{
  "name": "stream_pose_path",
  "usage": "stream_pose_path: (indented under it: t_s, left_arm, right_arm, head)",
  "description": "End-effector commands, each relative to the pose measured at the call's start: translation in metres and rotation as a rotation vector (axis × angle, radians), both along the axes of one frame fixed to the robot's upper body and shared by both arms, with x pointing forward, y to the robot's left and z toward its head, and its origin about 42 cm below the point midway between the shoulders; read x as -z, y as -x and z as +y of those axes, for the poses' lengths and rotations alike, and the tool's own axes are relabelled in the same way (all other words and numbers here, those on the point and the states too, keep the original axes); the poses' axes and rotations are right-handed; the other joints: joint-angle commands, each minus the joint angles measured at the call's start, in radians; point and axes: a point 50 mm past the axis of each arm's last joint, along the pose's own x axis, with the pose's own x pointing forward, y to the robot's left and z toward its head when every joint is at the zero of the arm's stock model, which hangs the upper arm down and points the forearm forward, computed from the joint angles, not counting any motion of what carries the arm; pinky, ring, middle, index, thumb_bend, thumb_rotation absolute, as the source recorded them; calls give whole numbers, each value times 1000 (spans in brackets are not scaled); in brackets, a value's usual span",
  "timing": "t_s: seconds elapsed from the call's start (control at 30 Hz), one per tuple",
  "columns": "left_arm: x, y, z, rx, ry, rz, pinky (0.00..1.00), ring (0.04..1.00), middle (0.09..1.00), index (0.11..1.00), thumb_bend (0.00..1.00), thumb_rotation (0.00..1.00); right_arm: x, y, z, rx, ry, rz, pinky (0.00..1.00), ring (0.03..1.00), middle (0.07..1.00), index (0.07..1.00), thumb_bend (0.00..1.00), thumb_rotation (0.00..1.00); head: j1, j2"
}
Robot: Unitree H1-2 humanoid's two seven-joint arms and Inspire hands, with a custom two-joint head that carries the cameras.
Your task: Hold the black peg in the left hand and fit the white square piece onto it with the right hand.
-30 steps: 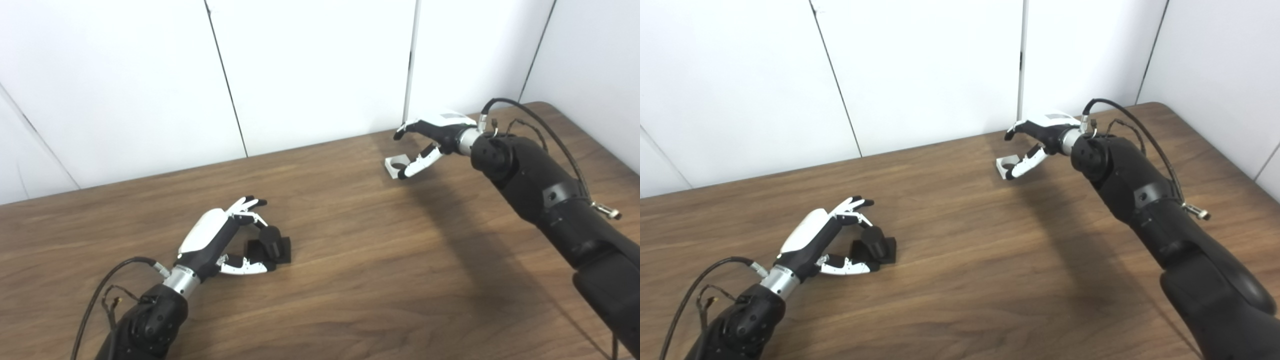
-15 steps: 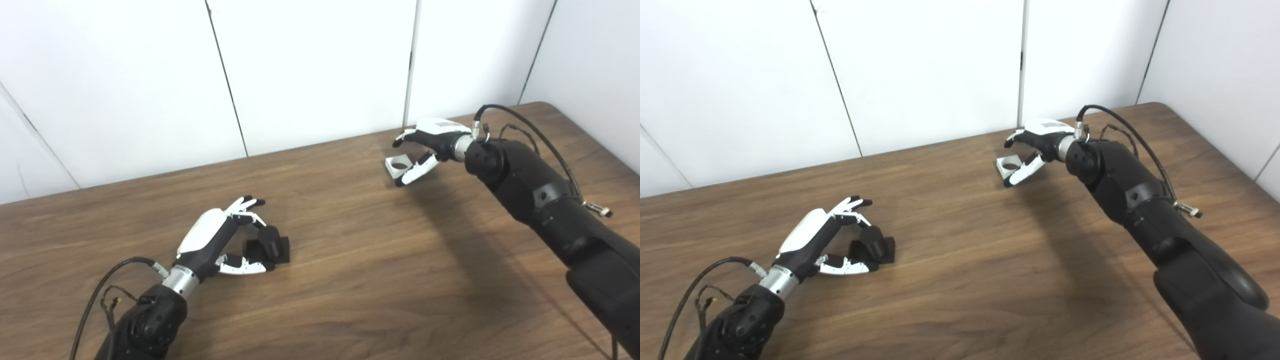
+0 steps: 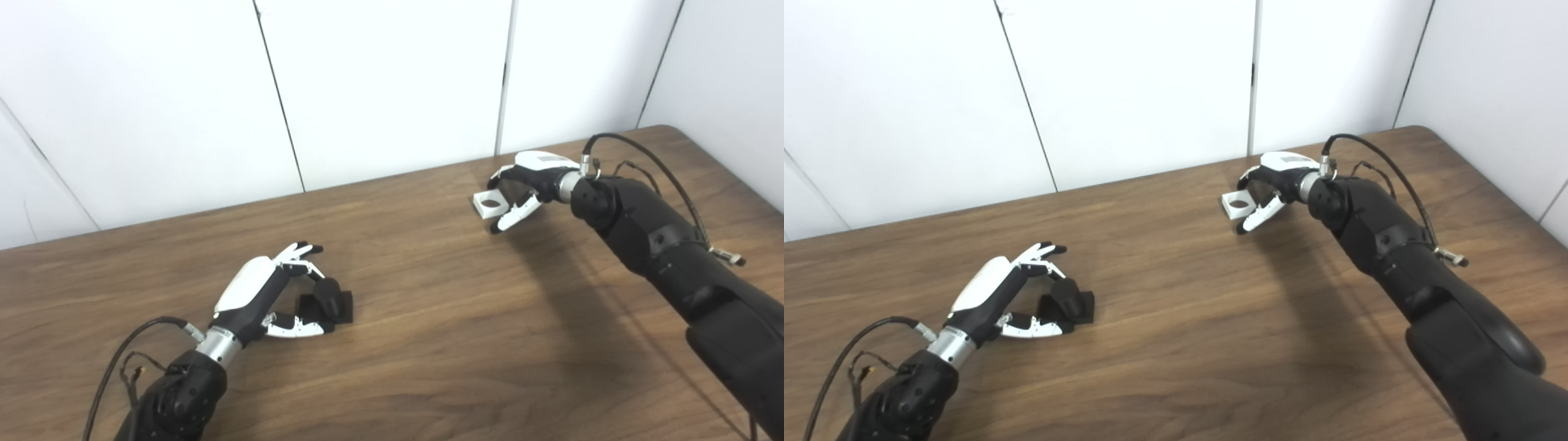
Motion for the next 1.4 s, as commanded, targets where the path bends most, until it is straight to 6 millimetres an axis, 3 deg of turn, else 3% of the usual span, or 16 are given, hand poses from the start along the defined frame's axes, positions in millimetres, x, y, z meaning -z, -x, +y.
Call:
stream_pose_path:
  t_s: [0.0,0.27,0.33,0.37,1.07,1.2,1.37]
  left_arm:
    - [3,0,22,-39,-80,23,929,979,917,492,521,80]
    - [2,1,20,-36,-76,18,925,977,917,492,520,81]
    - [2,1,20,-37,-75,19,922,978,919,492,520,81]
    - [2,1,20,-38,-76,21,923,979,920,492,520,81]
    - [1,2,20,-42,-69,20,923,980,920,492,521,80]
    - [1,2,18,-40,-77,21,921,982,923,492,520,81]
    - [1,1,16,-43,-74,23,920,979,921,492,521,79]
  right_arm:
    - [-28,-13,8,-42,13,-92,951,943,909,793,724,396]
    - [-22,-15,12,-44,4,-186,859,870,838,658,664,254]
    - [-21,-15,12,-45,-2,-207,856,858,819,517,532,164]
    - [-21,-15,12,-47,2,-217,848,851,813,506,522,157]
    - [-25,-10,5,-69,-9,-305,856,820,761,486,517,135]
    - [-31,-4,7,-113,-10,-354,845,815,752,486,519,135]
    - [-53,8,13,-190,-18,-417,845,822,759,486,517,137]
  head:
    - [-1,1]
    - [9,7]
    - [12,9]
    - [12,10]
    - [18,19]
    - [22,19]
    - [22,20]
